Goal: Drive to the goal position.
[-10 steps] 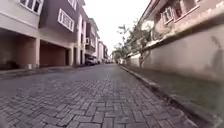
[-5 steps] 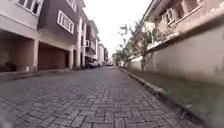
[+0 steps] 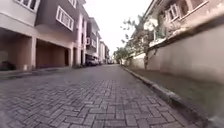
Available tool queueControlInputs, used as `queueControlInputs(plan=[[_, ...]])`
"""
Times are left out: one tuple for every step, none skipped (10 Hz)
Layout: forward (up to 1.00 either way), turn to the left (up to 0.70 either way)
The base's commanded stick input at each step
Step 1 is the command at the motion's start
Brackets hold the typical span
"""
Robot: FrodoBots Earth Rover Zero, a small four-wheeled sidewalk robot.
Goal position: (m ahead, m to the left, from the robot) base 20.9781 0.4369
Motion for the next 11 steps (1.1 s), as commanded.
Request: queueControlInputs(plan=[[0.7, 0.0], [0.7, 0.0], [0.7, 0.0], [0.7, 0.0], [0.7, 0.0], [0.7, 0.0], [0.7, 0.0], [0.7, 0.0], [0.7, 0.0], [0.7, 0.0], [0.7, 0.0]])
